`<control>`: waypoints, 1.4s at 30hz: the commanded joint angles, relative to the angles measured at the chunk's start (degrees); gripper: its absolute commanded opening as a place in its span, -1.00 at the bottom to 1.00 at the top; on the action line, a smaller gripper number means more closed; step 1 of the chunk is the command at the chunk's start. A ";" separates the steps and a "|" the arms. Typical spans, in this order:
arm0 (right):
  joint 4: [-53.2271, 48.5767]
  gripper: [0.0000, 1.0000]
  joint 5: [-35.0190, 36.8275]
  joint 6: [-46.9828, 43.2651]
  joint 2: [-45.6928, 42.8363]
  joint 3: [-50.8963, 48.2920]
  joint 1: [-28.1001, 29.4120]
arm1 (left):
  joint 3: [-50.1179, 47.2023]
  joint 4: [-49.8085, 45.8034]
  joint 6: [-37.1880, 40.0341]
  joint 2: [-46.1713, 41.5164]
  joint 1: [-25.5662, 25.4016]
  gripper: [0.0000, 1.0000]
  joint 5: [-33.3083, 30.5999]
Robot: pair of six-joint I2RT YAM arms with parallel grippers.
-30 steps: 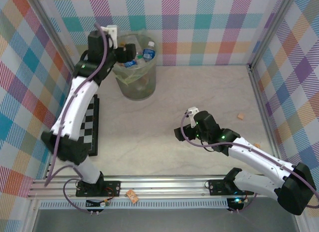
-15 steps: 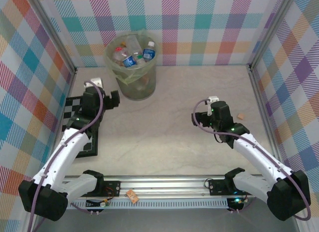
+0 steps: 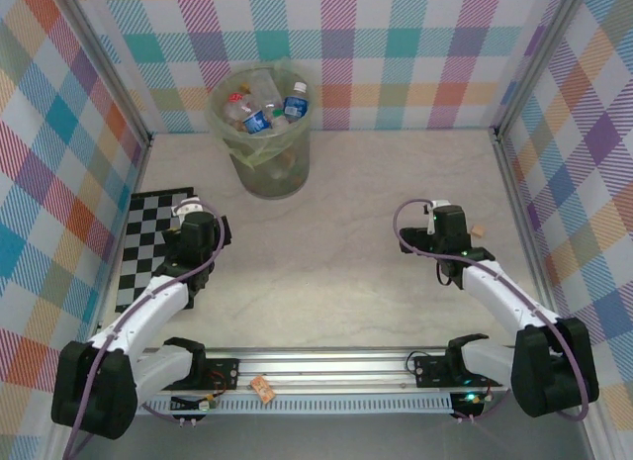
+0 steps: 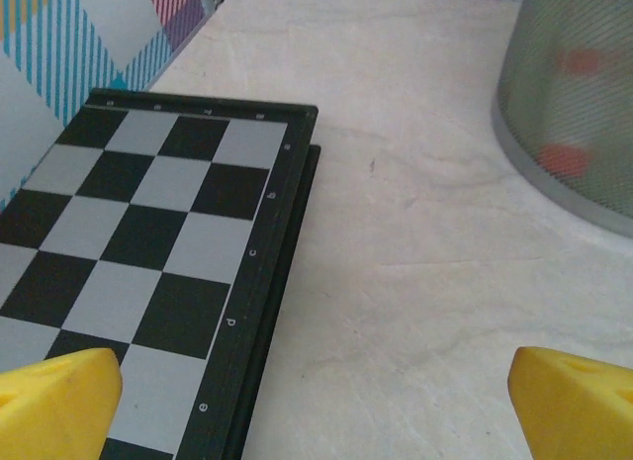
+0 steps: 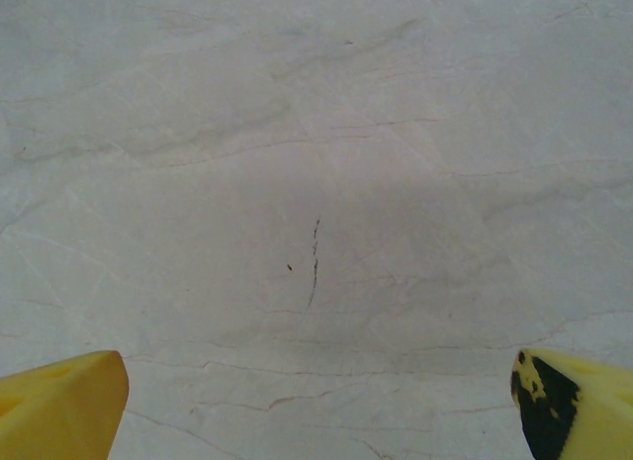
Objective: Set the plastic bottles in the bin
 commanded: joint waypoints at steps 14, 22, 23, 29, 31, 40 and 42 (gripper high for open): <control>22.10 0.98 6.63 -1.34 6.44 -6.57 -2.03 | -6.26 29.73 3.32 13.65 3.34 0.99 5.50; 34.39 0.98 6.15 -7.15 9.94 -8.12 -2.18 | -6.26 37.48 6.07 19.65 3.34 0.99 2.62; 36.23 0.98 5.88 -7.67 10.63 -8.22 -2.16 | -6.80 39.25 6.42 19.89 3.39 1.00 2.19; 50.72 0.98 3.40 -9.82 17.87 -9.10 -3.11 | -2.45 38.19 7.64 27.08 3.87 0.99 4.16; 50.85 0.98 4.19 -8.88 19.70 -8.17 -3.88 | -1.89 38.97 8.13 28.19 3.92 1.00 4.97; 55.33 0.98 -5.93 -5.16 22.18 -10.16 -9.60 | -6.30 46.10 7.52 29.19 6.27 1.00 12.46; 55.45 0.98 -5.57 -4.63 22.67 -9.86 -9.93 | -7.12 49.98 8.18 30.46 6.30 1.00 12.08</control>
